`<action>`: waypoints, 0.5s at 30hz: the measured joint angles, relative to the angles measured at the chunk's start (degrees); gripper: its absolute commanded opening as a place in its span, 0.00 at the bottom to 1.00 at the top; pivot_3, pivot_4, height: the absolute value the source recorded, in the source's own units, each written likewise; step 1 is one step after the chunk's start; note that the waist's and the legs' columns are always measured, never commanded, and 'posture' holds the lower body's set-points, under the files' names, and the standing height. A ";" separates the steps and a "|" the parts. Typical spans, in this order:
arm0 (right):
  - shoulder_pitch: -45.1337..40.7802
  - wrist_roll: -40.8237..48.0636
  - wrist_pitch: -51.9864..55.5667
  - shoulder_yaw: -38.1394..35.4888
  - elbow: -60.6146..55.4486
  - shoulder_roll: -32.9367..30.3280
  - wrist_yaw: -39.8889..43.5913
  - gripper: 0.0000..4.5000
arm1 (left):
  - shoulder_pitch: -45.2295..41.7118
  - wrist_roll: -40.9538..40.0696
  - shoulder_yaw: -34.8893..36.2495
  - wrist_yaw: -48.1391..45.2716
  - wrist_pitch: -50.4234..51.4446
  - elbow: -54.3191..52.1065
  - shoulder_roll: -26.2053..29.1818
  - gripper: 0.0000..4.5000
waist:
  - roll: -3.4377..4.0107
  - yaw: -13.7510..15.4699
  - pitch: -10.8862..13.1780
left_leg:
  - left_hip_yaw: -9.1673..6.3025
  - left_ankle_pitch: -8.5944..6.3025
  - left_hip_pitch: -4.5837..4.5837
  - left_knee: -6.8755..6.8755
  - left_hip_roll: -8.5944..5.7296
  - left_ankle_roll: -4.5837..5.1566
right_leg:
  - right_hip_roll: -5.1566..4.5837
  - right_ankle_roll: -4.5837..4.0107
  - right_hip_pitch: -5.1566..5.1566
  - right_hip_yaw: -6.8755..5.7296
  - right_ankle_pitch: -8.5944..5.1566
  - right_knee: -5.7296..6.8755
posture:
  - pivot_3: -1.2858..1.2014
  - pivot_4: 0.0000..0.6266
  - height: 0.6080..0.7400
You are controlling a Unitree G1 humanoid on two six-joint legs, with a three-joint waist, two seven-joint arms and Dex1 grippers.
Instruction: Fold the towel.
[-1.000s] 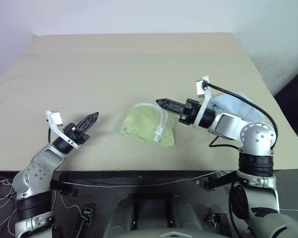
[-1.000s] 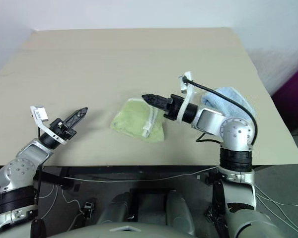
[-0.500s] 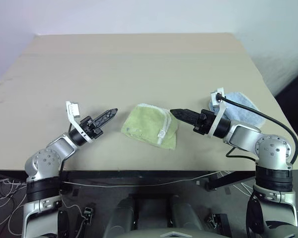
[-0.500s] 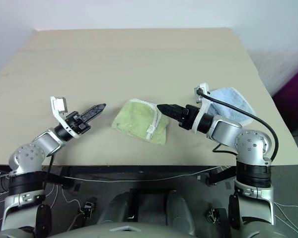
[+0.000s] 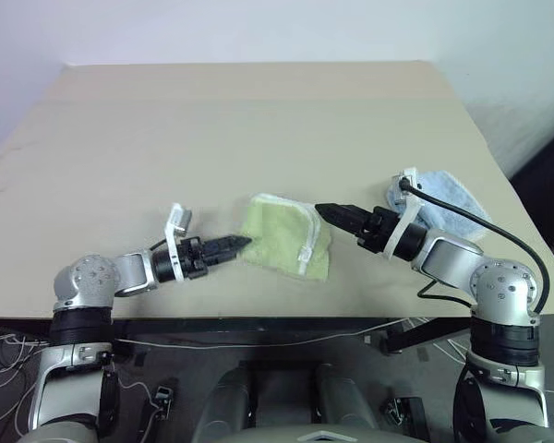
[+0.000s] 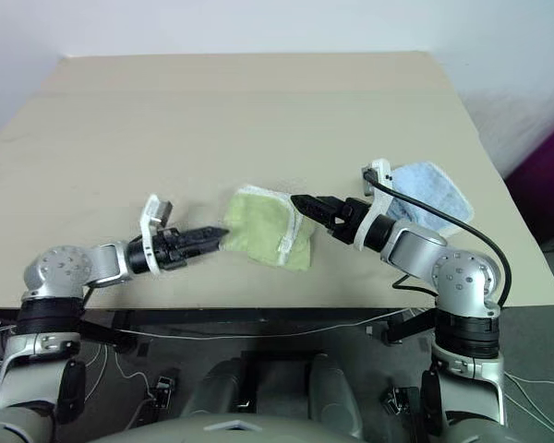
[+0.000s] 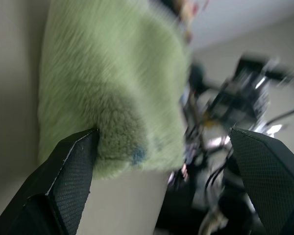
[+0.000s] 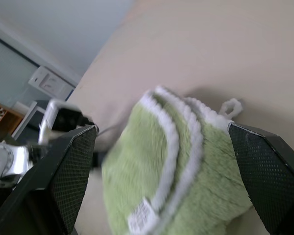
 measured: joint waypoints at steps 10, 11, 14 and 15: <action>1.95 0.30 -0.76 -0.65 -1.35 0.11 -1.83 1.00 | -0.36 1.43 1.69 -2.26 -1.53 0.97 -0.18 1.00 | 0.00 0.15 0.00 | 0.00 0.00 0.01 -0.01 0.00 0.00 | -0.02 0.00 0.01 0.00 0.00 -0.02 | 0.52 0.24 1.00; 2.16 0.34 -0.77 -0.64 -1.40 0.14 -1.99 1.00 | -0.41 1.32 2.67 -2.22 -1.60 1.07 -0.17 1.00 | 0.00 0.11 0.00 | 0.00 0.00 0.01 -0.01 0.00 0.00 | -0.02 0.00 0.01 0.00 0.00 -0.02 | 0.52 0.24 1.00; 2.64 0.53 -0.78 -0.64 -1.59 0.36 -2.44 1.00 | -0.64 0.07 6.86 -2.08 -2.28 1.38 -0.07 1.00 | 0.00 0.02 0.00 | 0.00 0.00 0.00 -0.01 0.00 0.00 | -0.02 0.00 0.00 0.00 0.00 -0.02 | 0.52 0.24 1.00; 2.67 0.68 -0.78 -0.64 -1.78 0.40 -2.57 1.00 | -1.08 -0.53 8.46 -1.97 -2.37 1.77 -0.01 1.00 | 0.00 0.04 0.00 | 0.00 0.00 0.00 -0.01 0.00 0.00 | -0.02 0.00 0.00 0.00 0.00 -0.02 | 0.52 0.24 1.00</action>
